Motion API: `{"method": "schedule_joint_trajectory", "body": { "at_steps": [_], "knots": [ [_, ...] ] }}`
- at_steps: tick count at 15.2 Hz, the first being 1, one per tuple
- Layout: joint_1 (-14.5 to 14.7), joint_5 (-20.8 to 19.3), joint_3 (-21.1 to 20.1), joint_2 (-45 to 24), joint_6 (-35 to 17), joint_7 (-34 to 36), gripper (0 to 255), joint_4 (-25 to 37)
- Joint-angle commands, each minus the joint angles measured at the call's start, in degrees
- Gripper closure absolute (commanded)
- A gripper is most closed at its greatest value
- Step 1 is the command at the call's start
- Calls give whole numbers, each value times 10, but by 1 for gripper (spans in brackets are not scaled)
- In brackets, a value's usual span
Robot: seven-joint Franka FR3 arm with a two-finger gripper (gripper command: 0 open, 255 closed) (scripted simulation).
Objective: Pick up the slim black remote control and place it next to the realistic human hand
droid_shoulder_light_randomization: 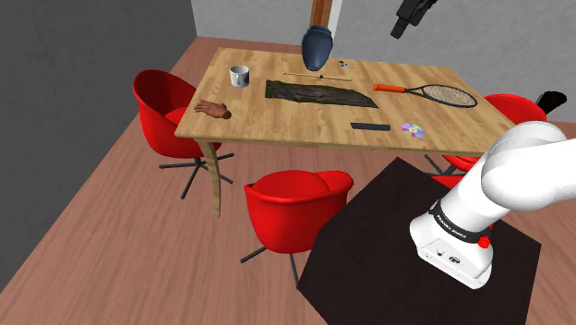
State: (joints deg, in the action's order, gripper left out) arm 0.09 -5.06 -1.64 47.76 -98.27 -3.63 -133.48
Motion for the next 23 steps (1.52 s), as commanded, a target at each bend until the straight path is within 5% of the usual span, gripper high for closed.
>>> {"method": "schedule_joint_trajectory", "body": {
  "at_steps": [1,12,23],
  "knots": [
    [0,0,0,0,0,0,0,0],
    [-7,-66,128,-31,-157,-168,0,-136],
    [-2,-112,275,-194,-343,-348,0,-169]
  ]
}}
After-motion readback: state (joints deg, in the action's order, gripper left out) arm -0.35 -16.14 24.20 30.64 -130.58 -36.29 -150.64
